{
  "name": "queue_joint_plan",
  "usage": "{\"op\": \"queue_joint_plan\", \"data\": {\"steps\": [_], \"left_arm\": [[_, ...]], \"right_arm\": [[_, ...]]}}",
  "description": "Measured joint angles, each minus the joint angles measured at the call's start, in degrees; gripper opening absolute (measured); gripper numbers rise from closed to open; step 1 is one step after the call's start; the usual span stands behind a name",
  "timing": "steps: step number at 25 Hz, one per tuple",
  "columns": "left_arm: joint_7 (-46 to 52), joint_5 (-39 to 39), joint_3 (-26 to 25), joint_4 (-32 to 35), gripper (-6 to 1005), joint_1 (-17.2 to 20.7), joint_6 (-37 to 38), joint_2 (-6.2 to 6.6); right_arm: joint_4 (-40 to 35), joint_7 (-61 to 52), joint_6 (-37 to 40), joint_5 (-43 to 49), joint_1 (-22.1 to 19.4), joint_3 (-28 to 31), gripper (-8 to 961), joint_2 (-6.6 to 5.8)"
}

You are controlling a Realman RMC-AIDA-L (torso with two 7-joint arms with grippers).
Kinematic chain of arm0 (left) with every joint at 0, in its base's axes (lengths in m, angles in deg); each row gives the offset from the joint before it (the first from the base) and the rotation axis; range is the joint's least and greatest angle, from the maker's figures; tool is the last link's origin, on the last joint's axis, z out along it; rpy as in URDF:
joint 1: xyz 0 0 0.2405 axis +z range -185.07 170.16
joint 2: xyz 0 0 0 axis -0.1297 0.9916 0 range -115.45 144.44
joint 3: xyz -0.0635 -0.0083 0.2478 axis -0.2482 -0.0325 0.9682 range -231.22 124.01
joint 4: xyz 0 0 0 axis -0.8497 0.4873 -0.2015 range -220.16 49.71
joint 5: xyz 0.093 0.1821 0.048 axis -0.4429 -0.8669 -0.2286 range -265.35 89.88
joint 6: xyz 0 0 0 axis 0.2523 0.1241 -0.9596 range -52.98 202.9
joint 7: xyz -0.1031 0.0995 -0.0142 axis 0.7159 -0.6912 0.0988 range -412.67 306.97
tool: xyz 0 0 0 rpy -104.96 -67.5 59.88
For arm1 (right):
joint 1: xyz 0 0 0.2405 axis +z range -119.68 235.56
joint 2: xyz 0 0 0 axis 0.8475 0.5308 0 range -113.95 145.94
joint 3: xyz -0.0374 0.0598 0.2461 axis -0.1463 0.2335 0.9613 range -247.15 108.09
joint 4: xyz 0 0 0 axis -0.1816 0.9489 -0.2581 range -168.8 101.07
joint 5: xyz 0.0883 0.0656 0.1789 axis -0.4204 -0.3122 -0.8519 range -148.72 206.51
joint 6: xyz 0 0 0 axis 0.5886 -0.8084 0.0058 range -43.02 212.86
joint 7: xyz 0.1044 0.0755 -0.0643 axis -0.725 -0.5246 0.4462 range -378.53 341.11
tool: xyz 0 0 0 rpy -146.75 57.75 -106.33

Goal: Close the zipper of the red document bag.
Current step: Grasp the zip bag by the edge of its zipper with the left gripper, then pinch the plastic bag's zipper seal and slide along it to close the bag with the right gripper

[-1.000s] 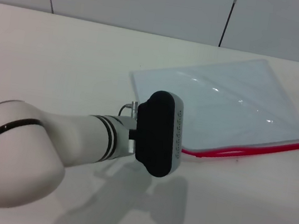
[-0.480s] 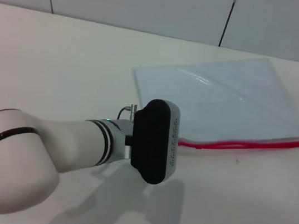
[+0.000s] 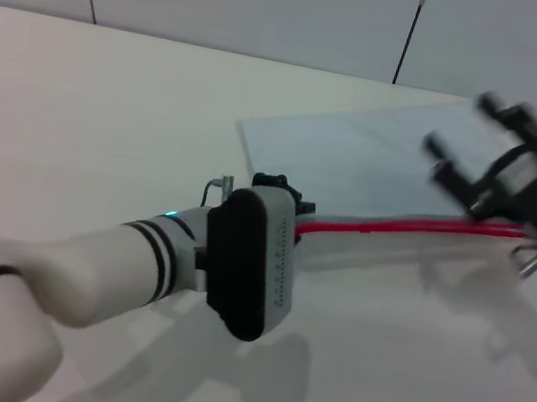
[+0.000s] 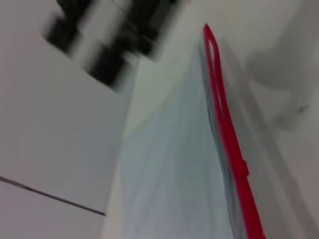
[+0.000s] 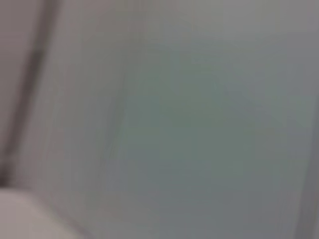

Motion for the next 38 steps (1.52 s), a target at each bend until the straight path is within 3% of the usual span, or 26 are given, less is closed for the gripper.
{"op": "queue_joint_plan", "data": {"steps": [5, 11, 23, 32, 37, 38], "left_arm": [[-3.06, 0.63, -0.02, -1.55, 54, 1.68, -6.69, -0.01], [-3.15, 0.68, -0.17, -1.66, 54, 1.91, -7.86, 0.06], [-3.99, 0.69, 0.15, -1.44, 55, 2.55, -9.29, 0.07], [-4.00, 0.69, 0.27, -1.50, 55, 2.55, -9.36, 0.07], [-4.00, 0.64, 0.32, -1.54, 55, 2.55, -9.36, 0.07], [-4.00, 0.63, 0.33, -1.54, 54, 2.55, -9.36, 0.07]], "right_arm": [[-0.99, 1.62, -0.05, 9.80, 2.32, -3.27, 651, 0.00], [-0.61, 5.51, -1.12, 16.09, 3.71, -3.96, 622, 0.13], [3.04, 17.51, -8.79, 16.36, 4.12, -3.43, 562, 0.44], [3.62, 18.86, -10.77, 16.36, 4.17, -1.78, 518, 0.44], [3.71, 20.24, -11.66, 16.35, 3.92, -0.57, 326, 0.42], [3.81, 20.67, -12.08, 16.33, 3.87, -0.43, 323, 0.44]]}}
